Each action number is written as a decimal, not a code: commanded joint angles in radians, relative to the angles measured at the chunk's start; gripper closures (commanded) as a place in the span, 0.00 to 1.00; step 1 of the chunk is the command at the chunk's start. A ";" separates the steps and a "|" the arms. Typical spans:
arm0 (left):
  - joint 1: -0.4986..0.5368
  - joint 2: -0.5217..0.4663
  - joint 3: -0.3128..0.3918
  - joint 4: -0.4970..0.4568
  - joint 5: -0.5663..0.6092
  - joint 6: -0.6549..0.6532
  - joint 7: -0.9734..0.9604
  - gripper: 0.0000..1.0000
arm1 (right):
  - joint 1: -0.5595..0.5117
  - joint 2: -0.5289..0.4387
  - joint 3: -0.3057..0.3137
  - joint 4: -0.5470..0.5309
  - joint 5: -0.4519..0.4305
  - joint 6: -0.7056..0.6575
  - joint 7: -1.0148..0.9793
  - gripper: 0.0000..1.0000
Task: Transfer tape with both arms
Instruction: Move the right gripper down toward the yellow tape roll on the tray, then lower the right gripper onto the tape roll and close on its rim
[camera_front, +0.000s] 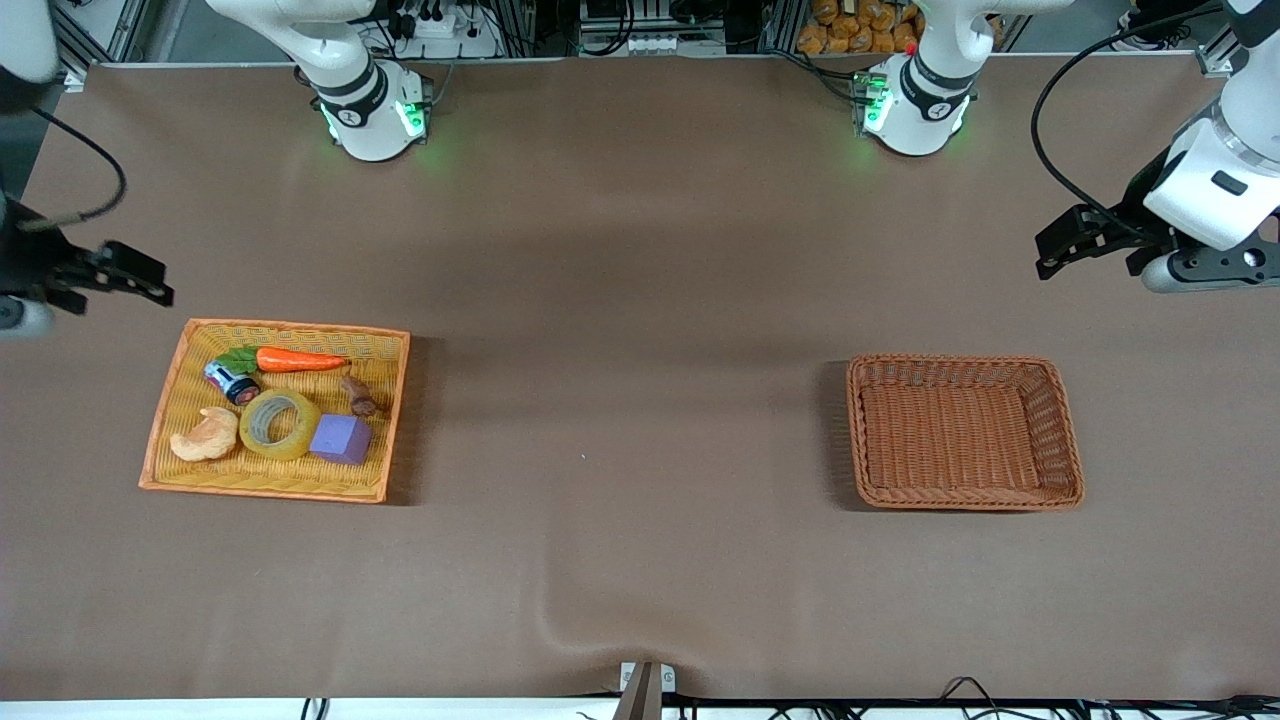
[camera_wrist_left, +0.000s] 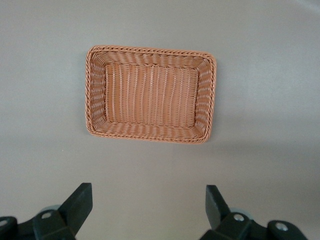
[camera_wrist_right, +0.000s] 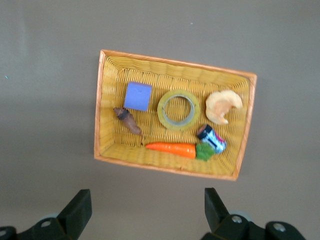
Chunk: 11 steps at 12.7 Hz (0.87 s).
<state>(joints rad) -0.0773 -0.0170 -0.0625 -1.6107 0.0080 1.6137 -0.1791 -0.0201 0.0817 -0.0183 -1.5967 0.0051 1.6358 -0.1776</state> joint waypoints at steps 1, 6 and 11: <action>0.001 0.009 0.000 0.023 -0.006 -0.020 -0.016 0.00 | 0.006 -0.016 0.001 -0.153 0.013 0.123 -0.135 0.00; 0.007 0.047 0.004 0.046 -0.005 0.000 -0.022 0.00 | 0.028 0.052 -0.002 -0.395 -0.002 0.425 -0.284 0.00; 0.005 0.114 0.004 0.127 -0.010 0.000 -0.020 0.00 | -0.011 0.222 -0.002 -0.425 -0.002 0.593 -0.450 0.00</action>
<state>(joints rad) -0.0737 0.0806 -0.0569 -1.5229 0.0080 1.6259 -0.1812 -0.0054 0.2467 -0.0263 -2.0296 0.0038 2.1849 -0.5837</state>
